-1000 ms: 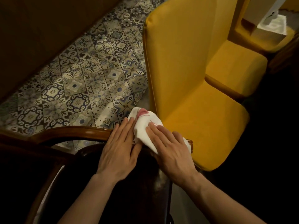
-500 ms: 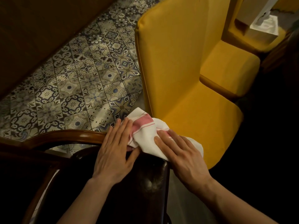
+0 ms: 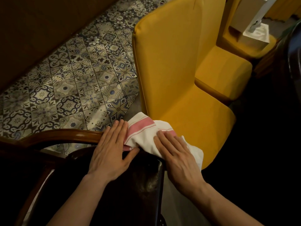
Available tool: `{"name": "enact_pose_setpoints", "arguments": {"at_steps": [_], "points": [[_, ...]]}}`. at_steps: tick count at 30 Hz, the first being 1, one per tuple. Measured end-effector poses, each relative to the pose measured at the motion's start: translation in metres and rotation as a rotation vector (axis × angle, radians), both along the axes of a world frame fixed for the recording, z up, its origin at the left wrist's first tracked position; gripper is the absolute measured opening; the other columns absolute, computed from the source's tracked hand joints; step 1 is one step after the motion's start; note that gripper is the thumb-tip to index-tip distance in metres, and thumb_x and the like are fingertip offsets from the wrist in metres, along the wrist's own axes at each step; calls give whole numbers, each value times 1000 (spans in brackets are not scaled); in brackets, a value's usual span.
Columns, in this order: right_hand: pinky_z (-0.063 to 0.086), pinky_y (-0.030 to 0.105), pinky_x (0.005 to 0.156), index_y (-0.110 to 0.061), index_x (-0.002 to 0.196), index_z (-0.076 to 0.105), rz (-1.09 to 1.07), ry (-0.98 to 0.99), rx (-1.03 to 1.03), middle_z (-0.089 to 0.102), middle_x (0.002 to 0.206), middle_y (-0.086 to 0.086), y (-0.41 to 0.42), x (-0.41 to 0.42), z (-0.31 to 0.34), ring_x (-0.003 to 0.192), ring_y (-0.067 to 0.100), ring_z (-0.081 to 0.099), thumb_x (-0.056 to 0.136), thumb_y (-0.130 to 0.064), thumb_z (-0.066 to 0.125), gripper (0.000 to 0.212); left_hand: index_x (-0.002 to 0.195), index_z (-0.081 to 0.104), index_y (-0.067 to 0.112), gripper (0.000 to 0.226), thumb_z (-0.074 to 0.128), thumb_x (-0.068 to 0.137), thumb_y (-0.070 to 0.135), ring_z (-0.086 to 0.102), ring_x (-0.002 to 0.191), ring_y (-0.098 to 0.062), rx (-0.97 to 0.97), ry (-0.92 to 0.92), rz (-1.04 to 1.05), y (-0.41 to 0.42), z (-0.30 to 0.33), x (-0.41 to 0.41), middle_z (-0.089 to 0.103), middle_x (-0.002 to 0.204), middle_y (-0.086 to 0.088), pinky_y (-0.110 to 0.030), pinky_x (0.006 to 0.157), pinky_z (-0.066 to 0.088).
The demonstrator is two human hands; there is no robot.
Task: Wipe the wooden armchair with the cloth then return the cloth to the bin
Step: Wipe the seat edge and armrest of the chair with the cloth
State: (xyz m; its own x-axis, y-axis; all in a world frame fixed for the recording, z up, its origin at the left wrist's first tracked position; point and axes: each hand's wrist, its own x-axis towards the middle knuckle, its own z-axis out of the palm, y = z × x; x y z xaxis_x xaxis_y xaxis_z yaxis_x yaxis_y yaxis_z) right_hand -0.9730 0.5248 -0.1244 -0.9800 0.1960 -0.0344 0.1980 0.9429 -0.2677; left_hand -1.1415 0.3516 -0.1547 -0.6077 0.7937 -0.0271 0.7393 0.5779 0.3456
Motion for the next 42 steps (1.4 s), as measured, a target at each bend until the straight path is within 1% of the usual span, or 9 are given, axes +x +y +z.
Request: {"name": "enact_pose_setpoints", "arguments": {"at_steps": [6, 14, 19, 22, 26, 30, 37, 40, 42], "points": [[13, 49, 121, -18, 158, 16, -22, -34, -33, 11, 166, 5, -15, -8, -7, 152, 27, 5, 97, -16, 54, 72, 159, 3, 10, 98, 39, 90, 70, -6, 153, -12, -23, -5, -9, 0, 2, 0, 3, 168, -5, -41, 125, 6], [7, 48, 120, -15, 158, 4, 61, -100, 21, -3, 167, 7, -36, -37, -9, 151, 29, -8, 99, -19, 42, 71, 158, 0, 11, 107, 59, 85, 60, -11, 152, -7, -34, -51, -36, -5, 3, -5, -2, 168, -3, -33, 124, -2], [17, 51, 119, -11, 157, 16, 106, -107, 61, 12, 166, 12, -26, -35, -1, 150, 36, 10, 94, -21, 35, 67, 158, 2, 9, 106, 60, 86, 61, -9, 153, -9, -63, -25, -57, -6, 5, -7, 0, 168, -3, -32, 124, -2], [21, 53, 118, -11, 155, 21, 96, -125, 100, 20, 164, 13, -19, -30, 6, 147, 41, 20, 92, -23, 35, 65, 159, 0, 11, 109, 61, 85, 63, -14, 150, -4, -42, -25, -38, -6, 8, -6, -4, 166, 1, -25, 122, -8], [22, 55, 117, -13, 155, 21, 69, -174, 125, 21, 163, 13, -4, -12, 12, 146, 42, 21, 94, -21, 36, 64, 158, -9, 14, 111, 59, 85, 64, -14, 152, -10, -89, 0, -54, -7, 9, -3, -8, 167, 0, -32, 124, -6], [31, 56, 111, -15, 156, 18, 42, -267, 179, 20, 163, 13, 15, 9, 20, 145, 41, 22, 94, -29, 62, 77, 157, -11, 15, 113, 62, 84, 62, -18, 151, -11, -113, -18, -39, -10, 14, 2, -12, 166, -1, -31, 123, -8], [36, 47, 105, -16, 156, 11, -97, -441, 276, 16, 162, 12, 54, 51, 42, 141, 38, 25, 95, -27, 59, 79, 155, -17, 20, 109, 56, 88, 62, -22, 149, -10, -161, -87, 19, -16, 29, 9, -19, 164, 2, -29, 120, -8], [44, 42, 97, -18, 152, 22, -222, -439, 269, 30, 156, 13, 66, 67, 54, 132, 36, 38, 92, -17, 60, 71, 155, -17, 22, 107, 54, 88, 65, -20, 148, -8, -160, -120, 52, -19, 41, 15, -19, 163, 6, -29, 118, -4], [49, 40, 85, -20, 144, 36, -298, -411, 248, 47, 141, 11, 69, 72, 67, 114, 33, 53, 87, -12, 63, 63, 156, -15, 24, 104, 52, 88, 66, -18, 149, -7, -141, -134, 70, -19, 51, 18, -17, 164, 8, -29, 118, -2]]}}
